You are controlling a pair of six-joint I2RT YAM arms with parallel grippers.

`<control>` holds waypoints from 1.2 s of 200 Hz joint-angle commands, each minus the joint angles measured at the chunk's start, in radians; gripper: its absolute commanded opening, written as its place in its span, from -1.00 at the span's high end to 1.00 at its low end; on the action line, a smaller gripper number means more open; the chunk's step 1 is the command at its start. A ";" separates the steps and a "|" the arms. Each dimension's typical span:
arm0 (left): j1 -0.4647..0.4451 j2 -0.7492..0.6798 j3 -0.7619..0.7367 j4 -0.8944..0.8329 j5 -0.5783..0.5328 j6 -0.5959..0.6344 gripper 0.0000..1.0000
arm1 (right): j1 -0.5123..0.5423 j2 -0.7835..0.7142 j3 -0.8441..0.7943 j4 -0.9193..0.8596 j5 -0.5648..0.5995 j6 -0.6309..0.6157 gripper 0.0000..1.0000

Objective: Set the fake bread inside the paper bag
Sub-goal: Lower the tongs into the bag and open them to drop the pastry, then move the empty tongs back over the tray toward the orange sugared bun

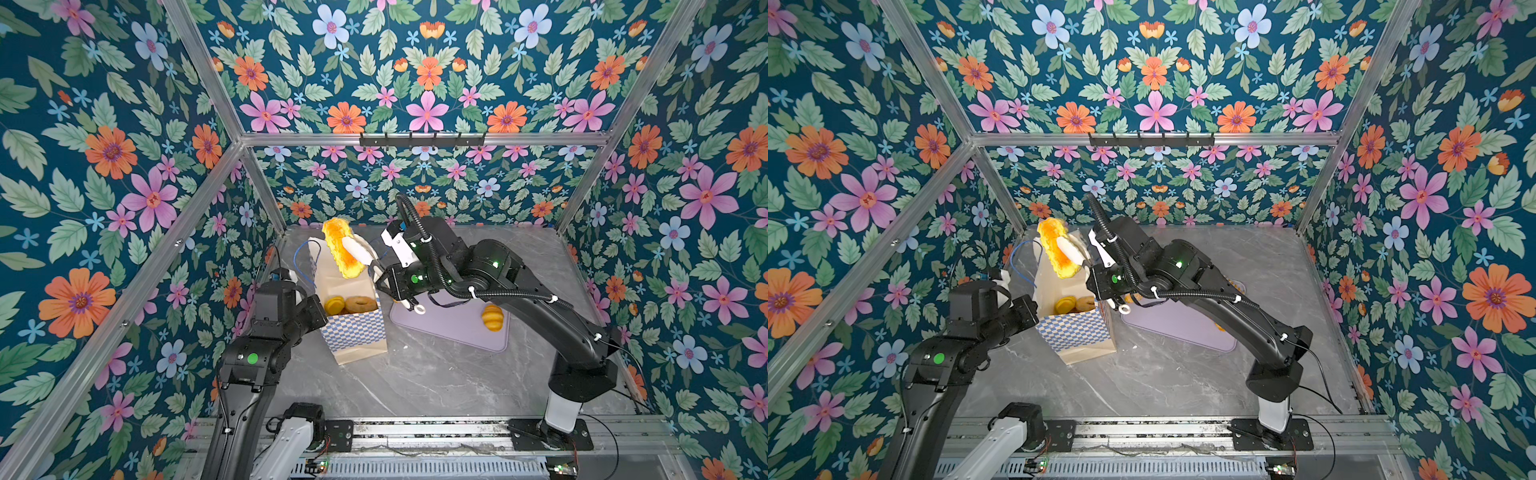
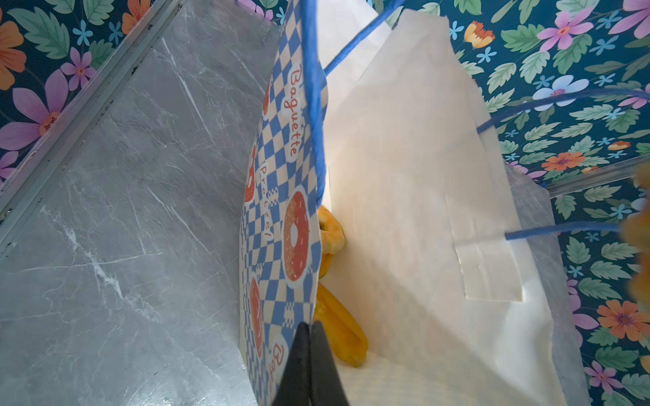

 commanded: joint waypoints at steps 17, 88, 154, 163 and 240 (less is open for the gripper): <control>0.000 -0.003 0.003 0.009 -0.002 -0.003 0.92 | 0.010 0.047 0.046 -0.045 0.050 -0.017 0.45; 0.000 -0.003 -0.001 0.009 -0.003 -0.003 0.92 | 0.022 0.117 0.095 -0.095 0.062 -0.029 0.36; 0.000 0.000 0.004 0.009 -0.003 -0.003 0.91 | 0.030 0.127 0.107 -0.100 0.056 -0.032 0.15; 0.001 0.000 0.004 0.008 -0.004 -0.002 0.91 | 0.032 0.127 0.111 -0.099 0.054 -0.031 0.13; 0.000 0.000 0.007 0.007 -0.006 -0.003 0.91 | 0.039 0.099 0.138 -0.099 0.065 -0.034 0.13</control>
